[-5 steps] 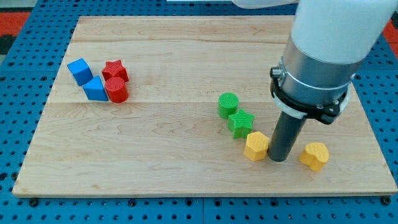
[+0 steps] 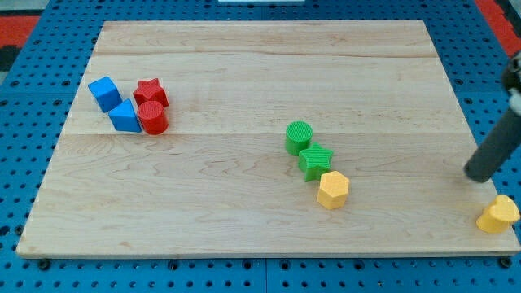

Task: Push the yellow heart towards the green star

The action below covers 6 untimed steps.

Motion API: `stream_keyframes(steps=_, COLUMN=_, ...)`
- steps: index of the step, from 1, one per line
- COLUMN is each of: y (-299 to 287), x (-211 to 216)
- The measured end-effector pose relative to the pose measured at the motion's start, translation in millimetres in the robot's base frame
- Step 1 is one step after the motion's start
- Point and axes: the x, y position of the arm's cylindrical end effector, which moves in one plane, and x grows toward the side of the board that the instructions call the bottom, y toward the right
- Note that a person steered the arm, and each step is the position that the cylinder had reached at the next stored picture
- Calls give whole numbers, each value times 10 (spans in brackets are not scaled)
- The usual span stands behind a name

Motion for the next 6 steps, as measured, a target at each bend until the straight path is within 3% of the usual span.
stream_keyframes(steps=1, y=466, x=-13)
stream_keyframes(steps=2, y=447, x=522)
stream_keyframes(steps=3, y=-37, x=827)
stream_keyframes(steps=6, y=-924, x=-44)
